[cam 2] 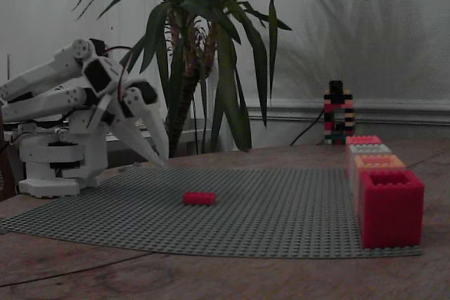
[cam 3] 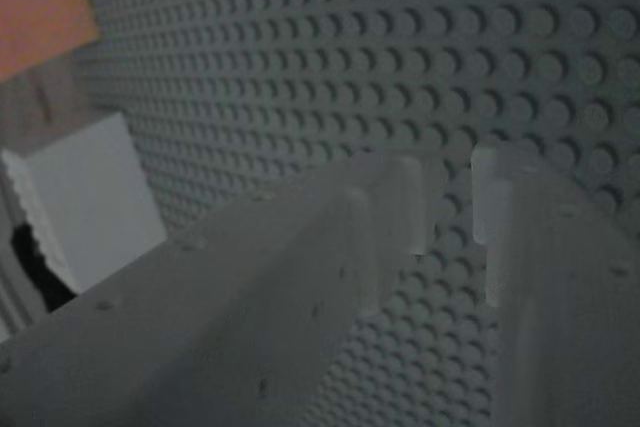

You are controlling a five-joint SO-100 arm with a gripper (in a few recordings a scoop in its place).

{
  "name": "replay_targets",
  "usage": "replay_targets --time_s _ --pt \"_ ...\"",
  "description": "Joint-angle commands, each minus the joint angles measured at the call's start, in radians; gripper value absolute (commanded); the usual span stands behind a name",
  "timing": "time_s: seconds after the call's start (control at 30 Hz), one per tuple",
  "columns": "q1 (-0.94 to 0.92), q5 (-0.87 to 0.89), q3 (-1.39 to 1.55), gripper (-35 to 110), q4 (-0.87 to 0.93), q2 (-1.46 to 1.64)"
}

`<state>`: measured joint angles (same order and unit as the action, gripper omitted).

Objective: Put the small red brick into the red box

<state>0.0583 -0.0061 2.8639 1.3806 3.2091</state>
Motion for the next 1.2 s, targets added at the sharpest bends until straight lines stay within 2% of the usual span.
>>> replay_targets --time_s 0.0,0.17,0.23,0.77,0.93,1.17 --pt "0.02 0.023 0.0 0 0.023 0.011" --pt "0.032 0.026 0.0 0 0.023 0.011" --pt "0.107 -0.052 0.0 0 0.023 0.011" --pt "0.106 -0.051 -0.003 0 0.023 0.006" --pt "0.107 -0.041 -0.097 0 -0.074 -0.132" --pt "0.103 -0.541 -0.439 0 -0.109 -0.422"
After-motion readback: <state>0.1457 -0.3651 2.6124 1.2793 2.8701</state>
